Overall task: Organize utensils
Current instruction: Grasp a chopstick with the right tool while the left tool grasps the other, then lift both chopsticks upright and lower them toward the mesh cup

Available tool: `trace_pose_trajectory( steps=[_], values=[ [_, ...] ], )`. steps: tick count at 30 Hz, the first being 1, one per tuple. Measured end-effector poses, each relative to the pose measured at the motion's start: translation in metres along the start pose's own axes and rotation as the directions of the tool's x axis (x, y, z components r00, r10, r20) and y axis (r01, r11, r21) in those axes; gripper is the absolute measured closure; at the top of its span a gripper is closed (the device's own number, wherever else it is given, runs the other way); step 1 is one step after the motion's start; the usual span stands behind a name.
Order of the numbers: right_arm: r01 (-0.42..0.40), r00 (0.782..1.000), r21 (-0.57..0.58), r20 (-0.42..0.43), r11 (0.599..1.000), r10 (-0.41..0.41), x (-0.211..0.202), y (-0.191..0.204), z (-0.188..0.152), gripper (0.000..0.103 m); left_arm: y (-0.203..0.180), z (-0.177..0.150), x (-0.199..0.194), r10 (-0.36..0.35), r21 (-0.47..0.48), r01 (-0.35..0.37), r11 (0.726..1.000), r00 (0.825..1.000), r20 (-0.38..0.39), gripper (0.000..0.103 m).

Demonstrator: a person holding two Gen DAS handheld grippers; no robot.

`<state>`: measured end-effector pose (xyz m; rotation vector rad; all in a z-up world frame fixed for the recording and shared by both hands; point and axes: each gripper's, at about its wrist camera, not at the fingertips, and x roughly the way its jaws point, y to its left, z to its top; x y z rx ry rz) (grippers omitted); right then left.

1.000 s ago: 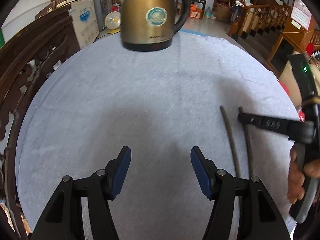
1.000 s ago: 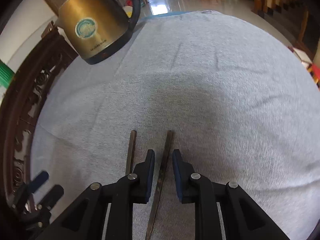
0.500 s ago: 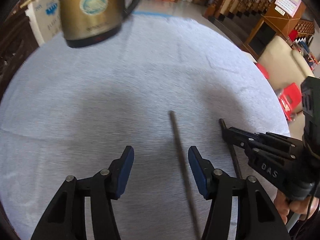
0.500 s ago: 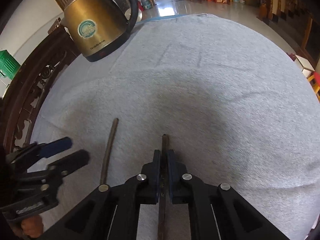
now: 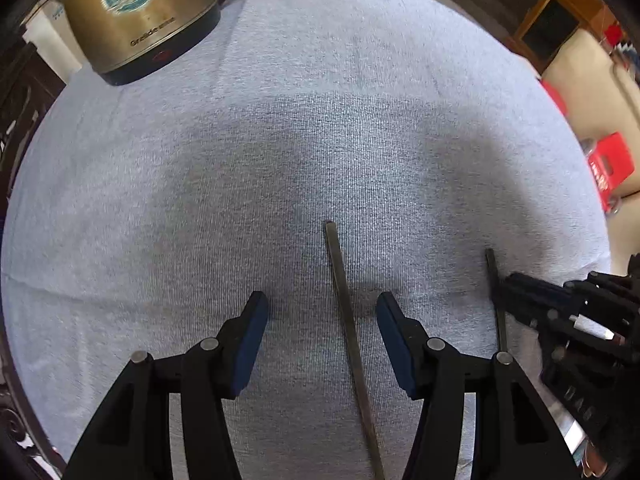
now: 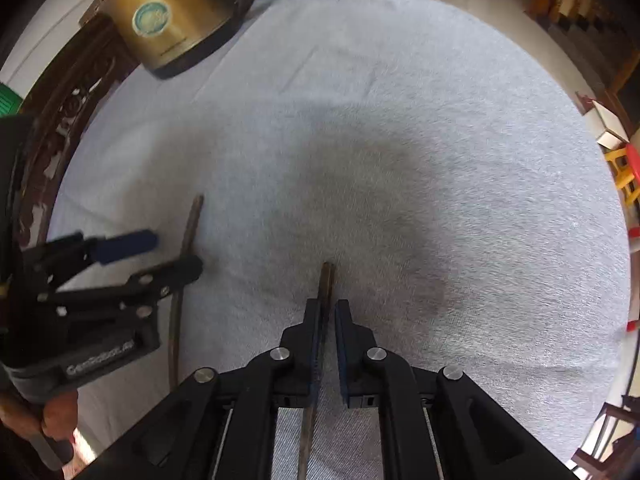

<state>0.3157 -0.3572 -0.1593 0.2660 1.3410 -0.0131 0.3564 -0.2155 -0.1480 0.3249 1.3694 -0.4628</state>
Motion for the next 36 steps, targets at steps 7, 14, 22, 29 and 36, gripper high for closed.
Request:
trace_pose_trajectory(
  steps=[7, 14, 22, 29, 36],
  values=[
    [0.038, 0.998, -0.019, 0.048, 0.999, -0.037, 0.001, 0.006, -0.005, 0.088, -0.006, 0.007, 0.000, 0.038, 0.033, -0.039, 0.999, 0.998, 0.047, 0.066],
    [0.059, 0.994, -0.025, 0.092, 0.998, -0.057, 0.000, 0.010, -0.010, 0.096, 0.008, -0.003, -0.005, 0.004, 0.003, -0.004, 1.000, 0.998, 0.060, 0.097],
    [-0.024, 0.979, 0.039, 0.205, 0.999, 0.015, -0.034, -0.005, -0.034, 0.096, 0.047, -0.050, -0.034, -0.004, -0.096, 0.017, 0.995, 0.991, 0.136, 0.098],
    [-0.063, 0.933, 0.065, 0.359, 0.996, 0.035, -0.089, -0.012, -0.079, 0.096, 0.088, -0.111, -0.095, 0.042, -0.207, 0.022, 0.978, 0.952, 0.303, 0.098],
    [-0.074, 0.849, 0.098, 0.529, 0.992, 0.011, -0.143, -0.011, -0.133, 0.096, 0.101, -0.182, -0.149, 0.098, -0.280, 0.031, 0.959, 0.896, 0.434, 0.098]
  ],
)
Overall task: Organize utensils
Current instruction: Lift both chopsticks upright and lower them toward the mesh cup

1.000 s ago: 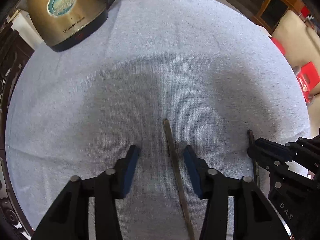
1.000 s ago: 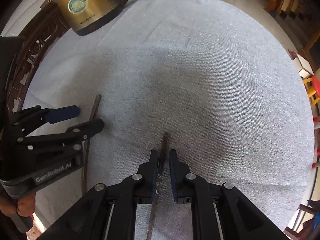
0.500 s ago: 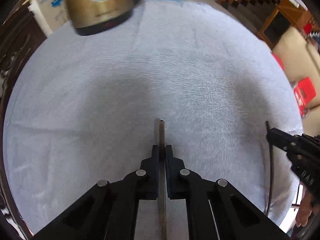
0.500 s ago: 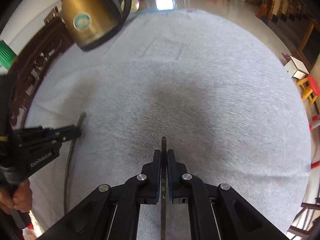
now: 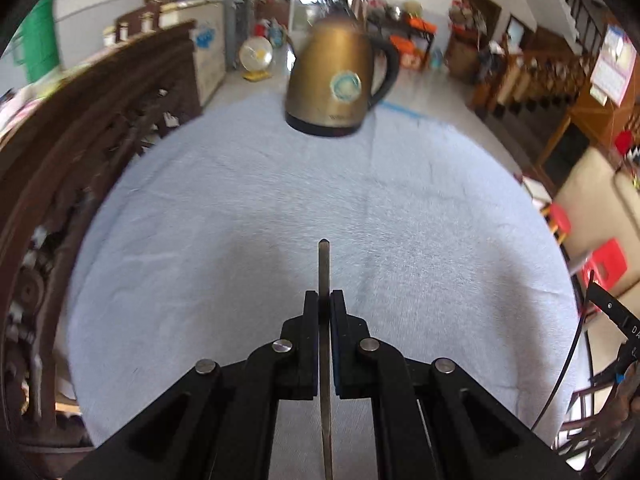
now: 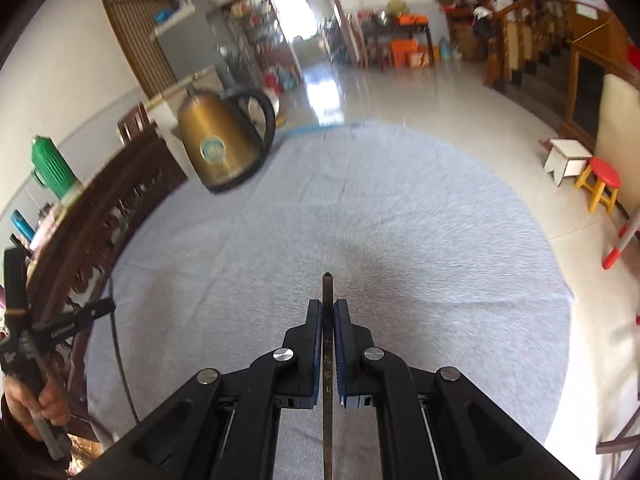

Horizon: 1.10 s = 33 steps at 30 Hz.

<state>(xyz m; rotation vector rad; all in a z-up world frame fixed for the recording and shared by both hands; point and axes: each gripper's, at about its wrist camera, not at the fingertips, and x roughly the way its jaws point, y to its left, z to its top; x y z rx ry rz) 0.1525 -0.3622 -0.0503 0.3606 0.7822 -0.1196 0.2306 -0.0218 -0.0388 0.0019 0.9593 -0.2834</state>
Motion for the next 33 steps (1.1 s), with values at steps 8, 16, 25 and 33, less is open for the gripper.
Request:
trace_pose_trajectory(
  steps=[8, 16, 25, 33],
  values=[
    [0.019, 0.981, 0.020, 0.193, 1.000, -0.023, -0.084, 0.012, -0.036, 0.096, 0.016, -0.054, -0.069, 0.012, -0.075, -0.001, 0.997, 0.989, 0.149, 0.098],
    [-0.022, 0.954, 0.030, 0.301, 0.999, 0.012, -0.141, 0.031, -0.063, 0.096, 0.022, -0.090, -0.136, 0.007, -0.111, 0.024, 0.994, 0.963, 0.269, 0.098],
    [0.002, 0.929, -0.054, 0.370, 0.999, 0.018, -0.167, 0.067, -0.079, 0.096, 0.010, -0.108, -0.197, -0.001, -0.096, 0.042, 0.994, 0.922, 0.387, 0.098],
    [-0.049, 0.912, -0.050, 0.404, 0.998, 0.065, -0.191, 0.067, -0.088, 0.096, -0.012, -0.115, -0.245, -0.052, -0.043, 0.083, 0.996, 0.874, 0.483, 0.098]
  ],
)
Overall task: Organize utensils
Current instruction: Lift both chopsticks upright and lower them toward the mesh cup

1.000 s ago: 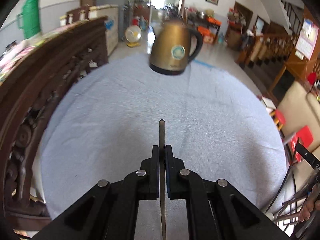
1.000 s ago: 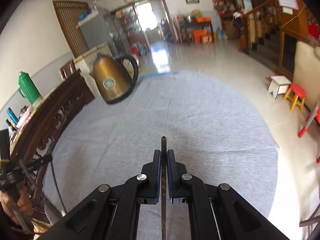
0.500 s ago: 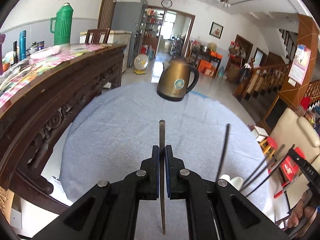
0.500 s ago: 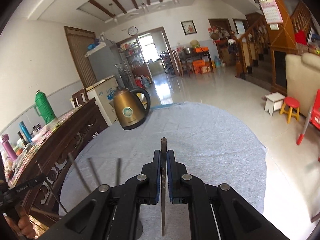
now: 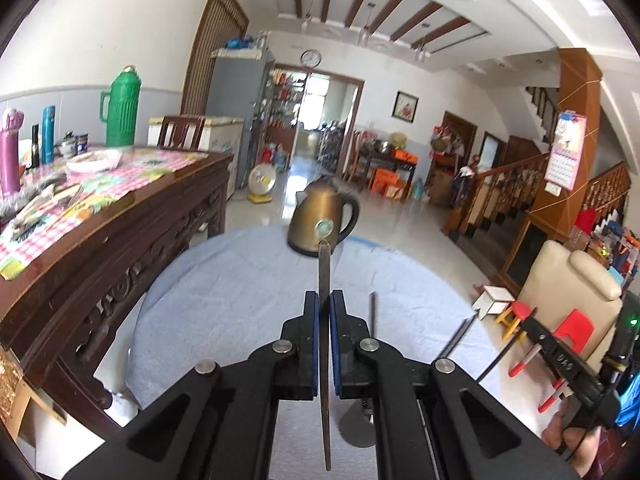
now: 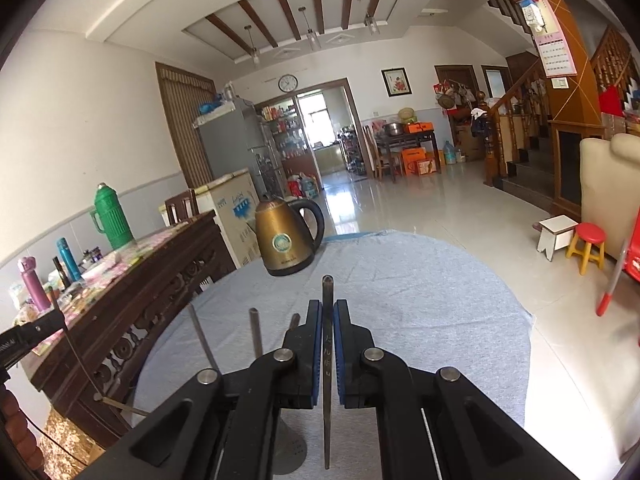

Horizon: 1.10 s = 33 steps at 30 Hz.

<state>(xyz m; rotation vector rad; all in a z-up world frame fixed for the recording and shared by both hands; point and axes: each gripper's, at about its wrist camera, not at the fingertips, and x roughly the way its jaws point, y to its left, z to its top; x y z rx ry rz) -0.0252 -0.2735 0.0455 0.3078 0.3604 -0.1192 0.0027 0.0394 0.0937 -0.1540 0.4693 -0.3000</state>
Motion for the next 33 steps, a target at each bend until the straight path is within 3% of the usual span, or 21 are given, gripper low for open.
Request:
trace_pose_trajectory(
  steps=[9, 21, 33],
  values=[
    [-0.054, 0.993, 0.007, 0.101, 0.999, 0.053, -0.034, 0.010, 0.007, 0.096, -0.019, 0.007, -0.022, -0.055, -0.002, 0.056, 0.998, 0.995, 0.086, 0.098],
    [-0.167, 0.958, 0.057, 0.244, 0.984, 0.149, -0.052, 0.018, -0.001, 0.096, -0.032, 0.005, -0.008, -0.105, -0.029, 0.113, 0.993, 0.976, 0.192, 0.098],
    [-0.175, 0.974, 0.022, 0.151, 0.984, 0.170, -0.019, 0.029, -0.013, 0.096, -0.047, -0.014, 0.026, -0.071, 0.004, 0.072, 0.997, 0.985, 0.155, 0.098]
  ],
)
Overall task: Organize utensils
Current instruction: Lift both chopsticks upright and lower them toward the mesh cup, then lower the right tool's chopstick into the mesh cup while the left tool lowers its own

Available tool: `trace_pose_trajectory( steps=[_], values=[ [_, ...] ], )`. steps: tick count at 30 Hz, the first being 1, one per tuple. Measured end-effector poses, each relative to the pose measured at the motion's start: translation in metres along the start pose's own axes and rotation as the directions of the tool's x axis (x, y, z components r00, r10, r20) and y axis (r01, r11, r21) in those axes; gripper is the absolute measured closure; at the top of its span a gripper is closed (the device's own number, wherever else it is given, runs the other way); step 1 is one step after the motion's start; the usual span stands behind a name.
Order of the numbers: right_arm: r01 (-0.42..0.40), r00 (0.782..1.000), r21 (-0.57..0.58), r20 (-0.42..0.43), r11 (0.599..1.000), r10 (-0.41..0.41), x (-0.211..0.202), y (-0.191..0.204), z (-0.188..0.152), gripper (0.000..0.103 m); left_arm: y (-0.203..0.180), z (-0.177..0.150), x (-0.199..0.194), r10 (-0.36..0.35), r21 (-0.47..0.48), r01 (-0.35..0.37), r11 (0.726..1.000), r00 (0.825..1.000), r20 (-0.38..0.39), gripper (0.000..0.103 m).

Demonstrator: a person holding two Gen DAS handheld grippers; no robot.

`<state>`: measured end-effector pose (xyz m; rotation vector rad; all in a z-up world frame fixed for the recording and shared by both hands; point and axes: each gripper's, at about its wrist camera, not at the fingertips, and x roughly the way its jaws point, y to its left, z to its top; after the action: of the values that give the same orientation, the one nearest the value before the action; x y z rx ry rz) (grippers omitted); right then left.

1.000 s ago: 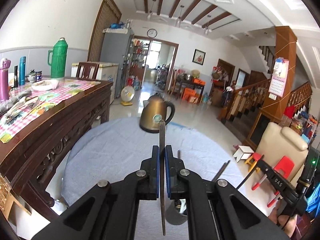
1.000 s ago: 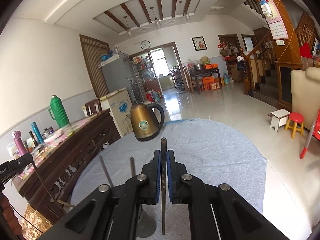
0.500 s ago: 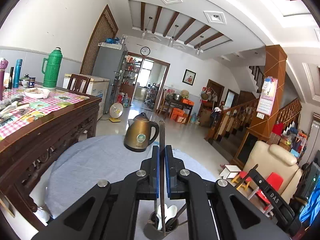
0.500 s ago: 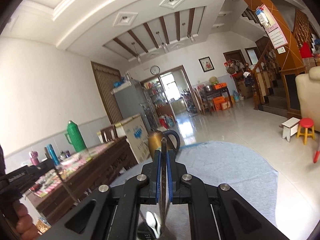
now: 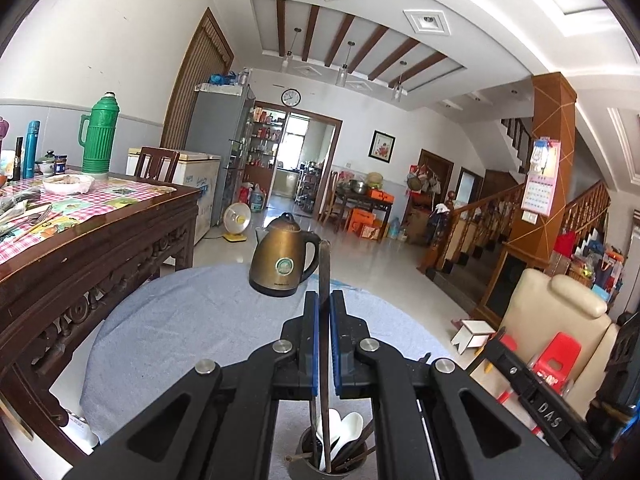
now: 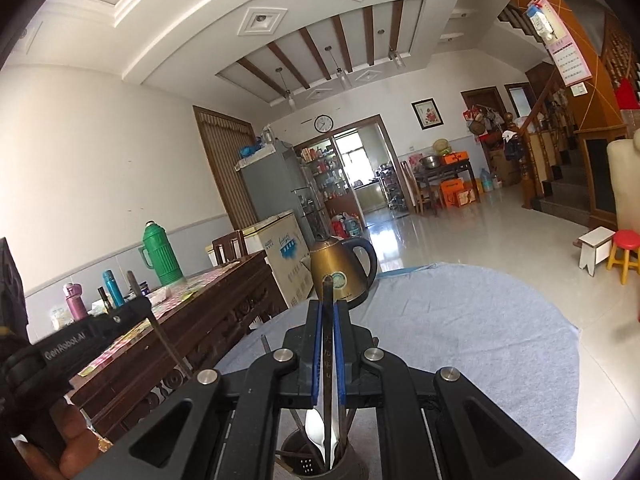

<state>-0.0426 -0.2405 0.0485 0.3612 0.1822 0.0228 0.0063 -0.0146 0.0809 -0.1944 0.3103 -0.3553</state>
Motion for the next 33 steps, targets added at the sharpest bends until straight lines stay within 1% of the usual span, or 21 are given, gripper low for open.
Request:
trace_pose_trajectory(
  steps=[9, 15, 23, 33],
  values=[
    [-0.004, 0.998, 0.010, -0.058, 1.000, 0.004, 0.013, -0.005, -0.010, 0.096, -0.002, -0.011, 0.010, 0.018, 0.005, -0.018, 1.000, 0.999, -0.043, 0.098],
    [0.002, 0.998, 0.006, -0.066, 1.000, -0.001, 0.014, -0.009, -0.011, 0.096, -0.007, -0.013, 0.010, 0.019, 0.021, -0.018, 1.000, 0.999, -0.051, 0.098],
    [-0.001, 0.996, 0.006, -0.094, 1.000, 0.002, 0.016, -0.012, -0.018, 0.096, -0.015, -0.022, 0.016, 0.016, 0.051, -0.011, 0.999, 0.995, -0.094, 0.098],
    [-0.006, 0.994, 0.018, -0.107, 1.000, 0.008, 0.019, -0.018, -0.021, 0.096, -0.028, -0.029, 0.015, 0.024, 0.093, -0.013, 0.996, 0.993, -0.119, 0.098]
  ],
)
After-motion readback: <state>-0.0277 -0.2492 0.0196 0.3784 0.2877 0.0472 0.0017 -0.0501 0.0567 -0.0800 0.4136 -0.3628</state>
